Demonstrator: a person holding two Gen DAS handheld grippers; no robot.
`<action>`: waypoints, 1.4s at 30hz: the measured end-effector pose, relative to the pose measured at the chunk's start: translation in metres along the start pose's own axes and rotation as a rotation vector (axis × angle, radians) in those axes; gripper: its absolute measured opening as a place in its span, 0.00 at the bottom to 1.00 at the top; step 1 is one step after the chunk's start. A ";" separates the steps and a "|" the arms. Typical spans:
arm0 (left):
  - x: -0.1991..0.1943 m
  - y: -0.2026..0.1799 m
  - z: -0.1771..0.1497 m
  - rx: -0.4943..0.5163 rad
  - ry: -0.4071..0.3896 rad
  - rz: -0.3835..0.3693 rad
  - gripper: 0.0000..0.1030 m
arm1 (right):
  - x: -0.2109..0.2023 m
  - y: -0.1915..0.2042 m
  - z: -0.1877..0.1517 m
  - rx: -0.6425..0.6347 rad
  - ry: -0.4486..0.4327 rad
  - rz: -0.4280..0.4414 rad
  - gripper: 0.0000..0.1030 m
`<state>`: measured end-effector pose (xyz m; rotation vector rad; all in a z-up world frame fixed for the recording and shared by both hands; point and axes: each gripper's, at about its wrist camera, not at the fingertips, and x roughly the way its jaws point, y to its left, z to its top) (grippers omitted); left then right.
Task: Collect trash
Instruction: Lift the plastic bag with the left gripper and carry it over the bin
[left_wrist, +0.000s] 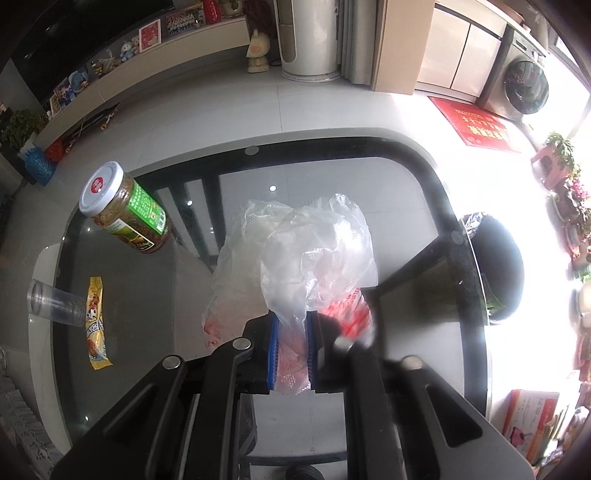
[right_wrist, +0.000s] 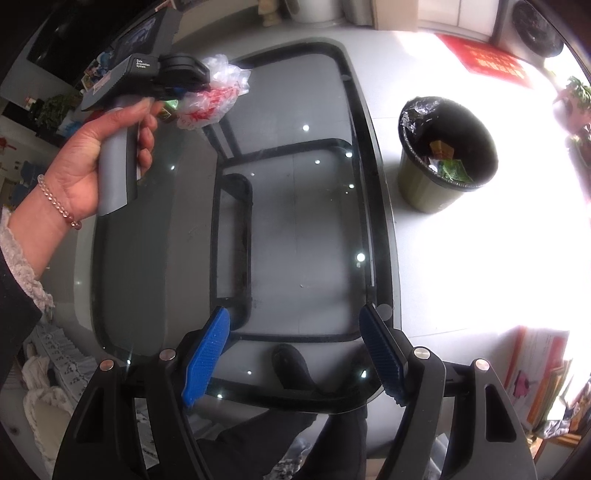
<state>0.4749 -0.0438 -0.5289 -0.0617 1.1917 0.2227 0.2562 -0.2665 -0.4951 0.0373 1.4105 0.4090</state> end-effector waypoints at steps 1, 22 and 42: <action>-0.002 -0.007 0.001 0.009 -0.003 -0.005 0.12 | -0.001 -0.003 -0.001 0.003 -0.003 0.001 0.68; -0.030 -0.139 0.014 0.139 -0.043 -0.073 0.12 | -0.019 -0.068 -0.021 0.095 -0.025 0.024 0.68; -0.042 -0.258 0.014 0.275 -0.058 -0.151 0.12 | -0.020 -0.111 -0.045 0.181 -0.029 0.049 0.68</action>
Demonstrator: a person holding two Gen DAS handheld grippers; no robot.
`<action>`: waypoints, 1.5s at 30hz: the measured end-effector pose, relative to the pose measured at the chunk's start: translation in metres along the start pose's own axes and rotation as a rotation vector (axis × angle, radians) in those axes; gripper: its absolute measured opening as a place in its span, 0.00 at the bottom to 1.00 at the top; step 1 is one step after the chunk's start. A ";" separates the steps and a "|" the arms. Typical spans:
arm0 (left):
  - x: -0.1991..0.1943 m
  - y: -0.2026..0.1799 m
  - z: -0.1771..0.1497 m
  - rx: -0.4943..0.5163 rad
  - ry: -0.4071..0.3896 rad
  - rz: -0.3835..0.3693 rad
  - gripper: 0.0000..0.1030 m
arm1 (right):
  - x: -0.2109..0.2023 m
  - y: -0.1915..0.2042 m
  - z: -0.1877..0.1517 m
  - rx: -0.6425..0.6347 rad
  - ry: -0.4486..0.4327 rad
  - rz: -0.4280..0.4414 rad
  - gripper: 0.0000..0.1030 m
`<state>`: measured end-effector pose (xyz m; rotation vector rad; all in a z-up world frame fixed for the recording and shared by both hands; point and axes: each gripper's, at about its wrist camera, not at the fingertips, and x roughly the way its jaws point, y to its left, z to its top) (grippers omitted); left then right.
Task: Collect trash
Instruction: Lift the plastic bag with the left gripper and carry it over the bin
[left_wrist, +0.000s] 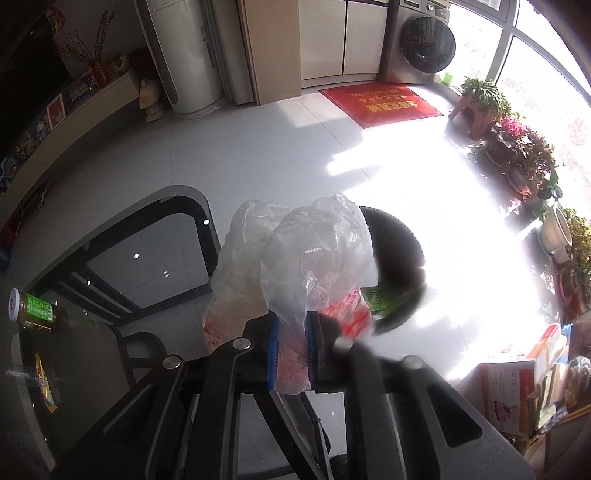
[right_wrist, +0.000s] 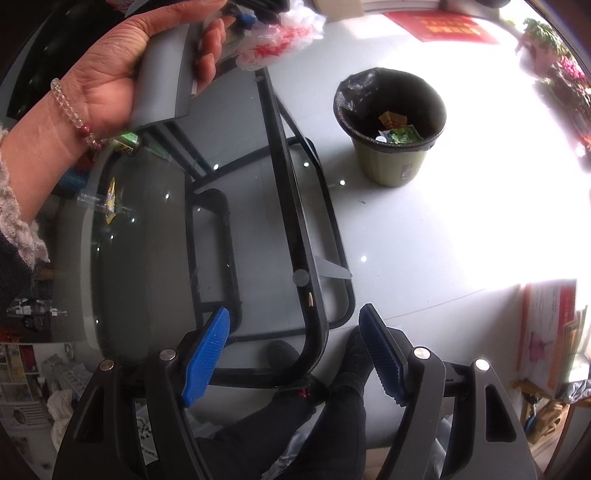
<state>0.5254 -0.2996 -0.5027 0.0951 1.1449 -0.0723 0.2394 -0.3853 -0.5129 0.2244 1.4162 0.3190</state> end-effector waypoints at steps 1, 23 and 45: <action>0.001 -0.005 0.001 0.005 0.001 -0.003 0.12 | 0.000 -0.003 0.000 0.006 0.000 0.001 0.68; 0.047 -0.102 0.030 0.108 0.043 -0.064 0.13 | 0.007 -0.039 0.000 0.082 0.016 0.037 0.68; 0.120 -0.178 0.039 0.181 0.109 -0.090 0.14 | 0.021 -0.086 -0.007 0.177 0.039 0.041 0.68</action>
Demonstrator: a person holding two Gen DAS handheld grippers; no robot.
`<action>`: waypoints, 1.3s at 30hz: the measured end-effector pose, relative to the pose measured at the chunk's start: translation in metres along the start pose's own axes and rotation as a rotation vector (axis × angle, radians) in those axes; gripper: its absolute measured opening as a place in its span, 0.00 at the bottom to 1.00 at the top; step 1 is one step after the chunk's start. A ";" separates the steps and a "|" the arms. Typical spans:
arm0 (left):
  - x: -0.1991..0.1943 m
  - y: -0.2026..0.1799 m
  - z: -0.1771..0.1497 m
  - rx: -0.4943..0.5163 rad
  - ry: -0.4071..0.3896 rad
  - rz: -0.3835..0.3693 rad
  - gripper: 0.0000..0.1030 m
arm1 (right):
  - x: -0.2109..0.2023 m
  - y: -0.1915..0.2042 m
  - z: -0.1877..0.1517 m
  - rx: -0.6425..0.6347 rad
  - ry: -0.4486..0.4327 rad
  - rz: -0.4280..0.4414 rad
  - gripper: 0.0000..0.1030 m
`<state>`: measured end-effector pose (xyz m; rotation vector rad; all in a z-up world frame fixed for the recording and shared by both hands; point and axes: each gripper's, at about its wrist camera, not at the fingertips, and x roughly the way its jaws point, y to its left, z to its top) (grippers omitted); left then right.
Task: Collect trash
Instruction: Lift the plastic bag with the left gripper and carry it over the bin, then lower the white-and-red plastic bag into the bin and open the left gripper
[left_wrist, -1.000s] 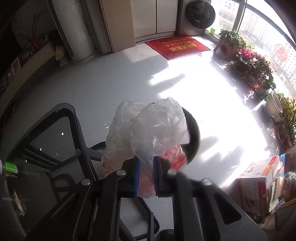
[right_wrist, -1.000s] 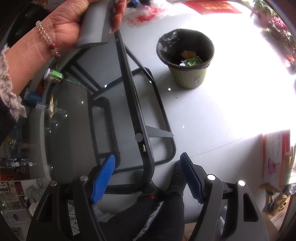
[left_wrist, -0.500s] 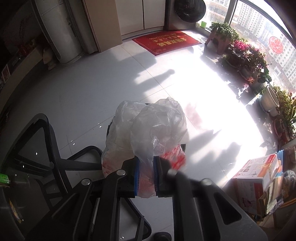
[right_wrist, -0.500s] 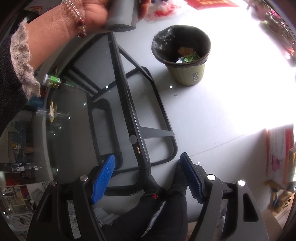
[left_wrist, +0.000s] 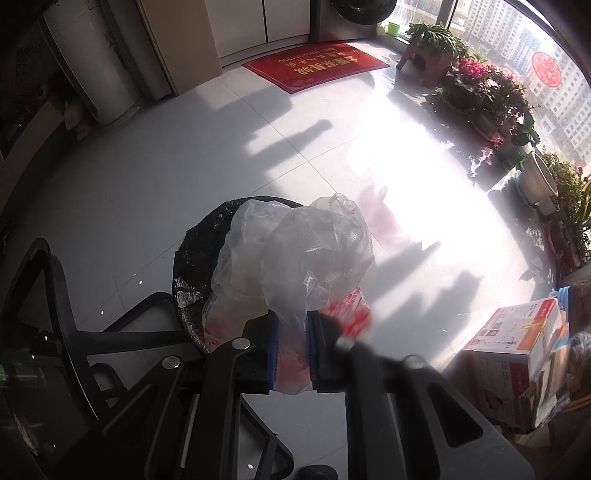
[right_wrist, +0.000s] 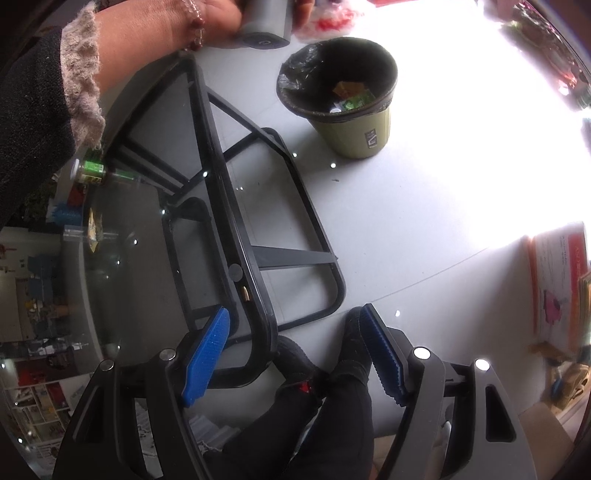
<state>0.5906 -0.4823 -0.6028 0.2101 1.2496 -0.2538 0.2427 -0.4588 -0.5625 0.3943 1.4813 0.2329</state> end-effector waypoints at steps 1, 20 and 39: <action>0.005 -0.002 0.000 0.009 0.001 0.004 0.15 | 0.001 -0.001 0.000 0.005 0.000 -0.001 0.68; 0.106 0.015 -0.013 0.031 0.123 0.051 0.15 | 0.017 -0.027 -0.012 0.100 0.031 -0.009 0.68; 0.107 0.024 -0.007 0.018 0.132 0.052 0.52 | 0.024 -0.015 -0.011 0.090 0.042 -0.003 0.68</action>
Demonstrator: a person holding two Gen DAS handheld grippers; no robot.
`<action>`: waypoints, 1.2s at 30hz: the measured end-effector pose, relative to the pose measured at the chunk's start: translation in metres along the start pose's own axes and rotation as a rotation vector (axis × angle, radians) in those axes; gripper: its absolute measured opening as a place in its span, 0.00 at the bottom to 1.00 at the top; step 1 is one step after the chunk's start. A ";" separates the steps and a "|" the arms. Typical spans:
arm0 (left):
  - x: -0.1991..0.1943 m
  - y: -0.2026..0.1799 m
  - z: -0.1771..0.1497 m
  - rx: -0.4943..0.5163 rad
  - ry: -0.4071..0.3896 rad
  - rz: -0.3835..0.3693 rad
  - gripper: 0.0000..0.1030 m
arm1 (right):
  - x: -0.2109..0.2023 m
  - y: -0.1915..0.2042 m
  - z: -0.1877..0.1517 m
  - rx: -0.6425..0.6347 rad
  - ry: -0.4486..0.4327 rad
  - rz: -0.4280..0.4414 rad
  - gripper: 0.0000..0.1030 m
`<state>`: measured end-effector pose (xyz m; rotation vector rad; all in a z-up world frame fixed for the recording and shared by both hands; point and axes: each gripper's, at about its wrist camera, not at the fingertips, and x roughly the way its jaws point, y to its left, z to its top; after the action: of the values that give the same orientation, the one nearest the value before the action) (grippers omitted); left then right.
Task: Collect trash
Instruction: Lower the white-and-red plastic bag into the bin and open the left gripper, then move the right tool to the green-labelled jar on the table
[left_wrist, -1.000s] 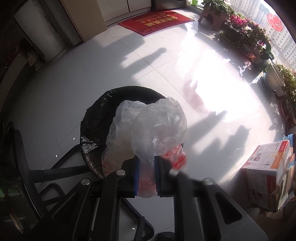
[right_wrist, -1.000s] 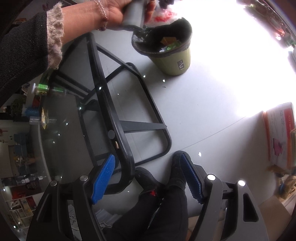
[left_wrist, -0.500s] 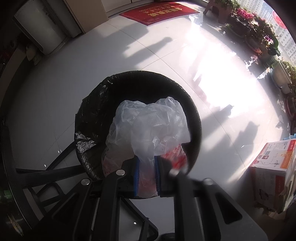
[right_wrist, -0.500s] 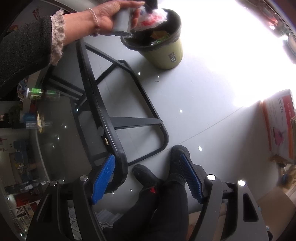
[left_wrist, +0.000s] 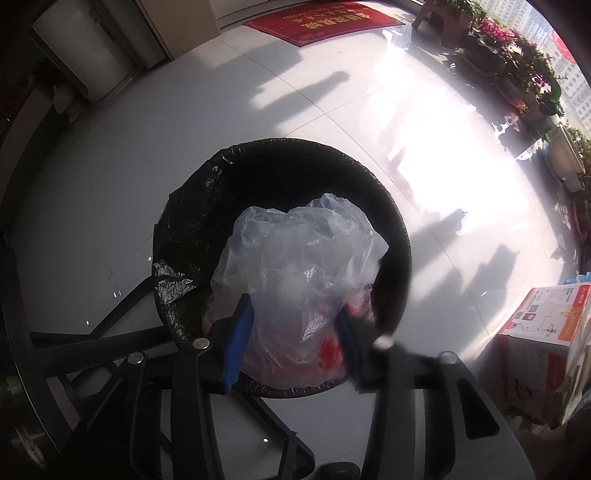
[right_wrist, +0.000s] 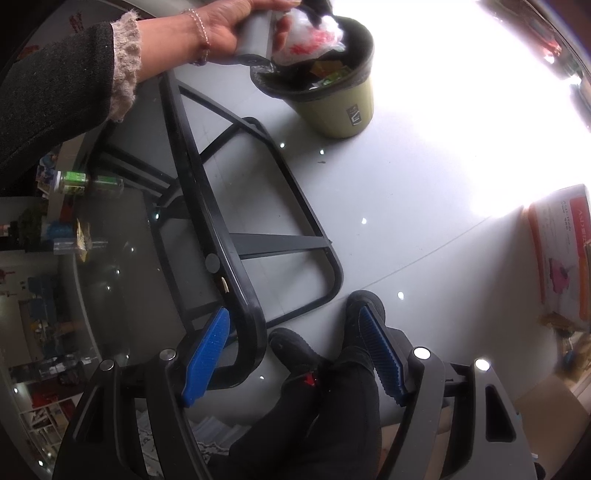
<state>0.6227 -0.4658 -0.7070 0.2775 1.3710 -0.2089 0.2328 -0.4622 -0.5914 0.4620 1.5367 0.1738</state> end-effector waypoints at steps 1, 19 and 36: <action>-0.002 0.001 0.000 0.000 -0.010 -0.001 0.55 | 0.000 0.000 0.000 -0.001 0.001 0.000 0.68; -0.021 0.025 -0.005 -0.048 -0.035 -0.039 0.57 | 0.002 0.012 0.003 -0.046 0.008 0.002 0.68; -0.048 0.078 -0.024 -0.132 -0.051 -0.040 0.57 | 0.003 0.051 0.000 -0.151 0.020 0.007 0.68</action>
<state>0.6152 -0.3845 -0.6585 0.1341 1.3344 -0.1570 0.2414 -0.4154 -0.5742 0.3468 1.5287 0.2987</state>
